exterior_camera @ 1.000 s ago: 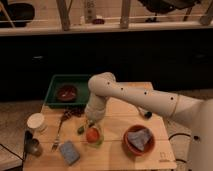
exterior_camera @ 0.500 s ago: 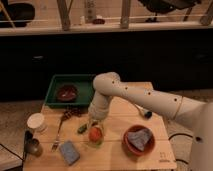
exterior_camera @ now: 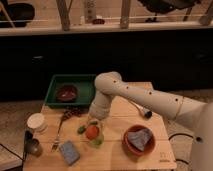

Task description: Place apple in plastic cup

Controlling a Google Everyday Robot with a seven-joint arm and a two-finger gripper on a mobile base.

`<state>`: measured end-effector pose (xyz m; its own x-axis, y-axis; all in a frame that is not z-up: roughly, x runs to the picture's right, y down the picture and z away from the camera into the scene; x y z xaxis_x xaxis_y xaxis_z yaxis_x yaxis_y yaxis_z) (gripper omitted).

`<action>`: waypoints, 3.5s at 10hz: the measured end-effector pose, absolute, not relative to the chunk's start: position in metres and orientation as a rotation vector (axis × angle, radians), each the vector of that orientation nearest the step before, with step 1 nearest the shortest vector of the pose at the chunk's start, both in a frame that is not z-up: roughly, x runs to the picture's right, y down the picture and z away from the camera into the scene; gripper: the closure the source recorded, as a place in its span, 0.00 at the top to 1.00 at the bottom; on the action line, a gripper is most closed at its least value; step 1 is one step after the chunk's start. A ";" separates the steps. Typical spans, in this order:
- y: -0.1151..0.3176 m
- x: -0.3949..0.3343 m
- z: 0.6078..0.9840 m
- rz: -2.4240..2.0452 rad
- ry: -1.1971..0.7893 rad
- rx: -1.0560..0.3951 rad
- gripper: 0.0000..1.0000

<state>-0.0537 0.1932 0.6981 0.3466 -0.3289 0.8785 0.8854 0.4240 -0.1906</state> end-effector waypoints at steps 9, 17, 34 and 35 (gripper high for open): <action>0.191 -0.048 0.699 -0.886 -0.883 -0.755 0.80; 0.191 -0.047 0.703 -0.890 -0.876 -0.794 0.80; 0.191 -0.048 0.703 -0.890 -0.877 -0.795 0.80; 0.191 -0.048 0.703 -0.890 -0.877 -0.795 0.80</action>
